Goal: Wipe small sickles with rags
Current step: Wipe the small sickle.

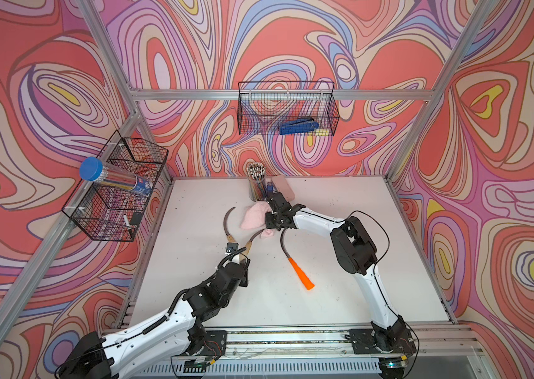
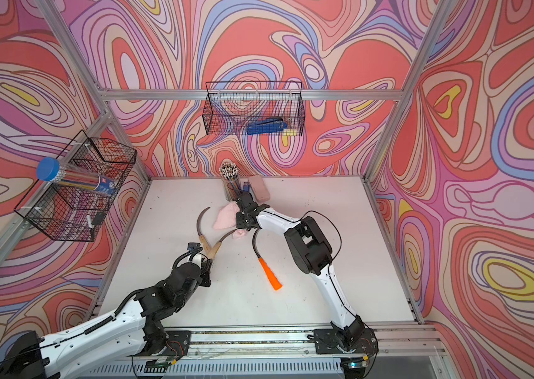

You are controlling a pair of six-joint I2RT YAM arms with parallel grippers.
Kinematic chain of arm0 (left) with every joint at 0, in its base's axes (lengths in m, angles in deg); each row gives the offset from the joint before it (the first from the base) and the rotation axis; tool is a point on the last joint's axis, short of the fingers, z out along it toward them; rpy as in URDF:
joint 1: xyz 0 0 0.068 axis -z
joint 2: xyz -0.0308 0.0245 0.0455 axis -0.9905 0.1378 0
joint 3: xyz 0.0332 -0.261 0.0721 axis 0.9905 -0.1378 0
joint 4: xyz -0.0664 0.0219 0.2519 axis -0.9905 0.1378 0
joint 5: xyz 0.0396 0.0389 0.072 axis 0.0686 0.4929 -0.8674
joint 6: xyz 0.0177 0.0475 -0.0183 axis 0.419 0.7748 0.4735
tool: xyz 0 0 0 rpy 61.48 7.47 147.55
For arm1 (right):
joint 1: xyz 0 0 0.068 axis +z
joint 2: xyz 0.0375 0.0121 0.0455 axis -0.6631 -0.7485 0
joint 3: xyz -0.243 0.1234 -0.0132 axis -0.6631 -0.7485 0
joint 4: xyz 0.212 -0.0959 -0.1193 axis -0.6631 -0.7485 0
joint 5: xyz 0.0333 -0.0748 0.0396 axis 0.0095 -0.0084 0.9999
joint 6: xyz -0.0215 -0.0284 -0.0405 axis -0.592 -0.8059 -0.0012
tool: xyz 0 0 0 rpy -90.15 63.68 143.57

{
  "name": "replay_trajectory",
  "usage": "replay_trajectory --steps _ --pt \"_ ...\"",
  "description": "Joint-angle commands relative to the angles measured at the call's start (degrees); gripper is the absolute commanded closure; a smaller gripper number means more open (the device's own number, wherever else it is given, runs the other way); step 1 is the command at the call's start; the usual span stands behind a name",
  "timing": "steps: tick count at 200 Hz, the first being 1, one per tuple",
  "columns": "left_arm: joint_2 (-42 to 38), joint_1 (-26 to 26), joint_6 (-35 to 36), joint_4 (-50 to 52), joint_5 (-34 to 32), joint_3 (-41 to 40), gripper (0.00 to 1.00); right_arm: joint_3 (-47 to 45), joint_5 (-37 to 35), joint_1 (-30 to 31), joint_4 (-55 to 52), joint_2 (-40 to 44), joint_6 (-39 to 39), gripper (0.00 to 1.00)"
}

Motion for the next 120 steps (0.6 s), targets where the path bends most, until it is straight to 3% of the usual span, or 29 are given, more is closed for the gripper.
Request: replay_trajectory --steps 1,78,120 --pt "-0.4 -0.1 0.0 0.8 -2.1 0.6 1.00 1.1 -2.7 -1.0 -0.4 -0.5 -1.0 1.00" --pt "-0.1 -0.1 0.0 0.6 -2.0 0.8 1.00 4.0 2.0 9.1 -0.7 0.7 -1.9 1.00" --pt "-0.2 -0.1 0.0 0.7 -1.9 0.7 1.00 3.1 4.8 10.1 0.3 1.2 -0.7 1.00"
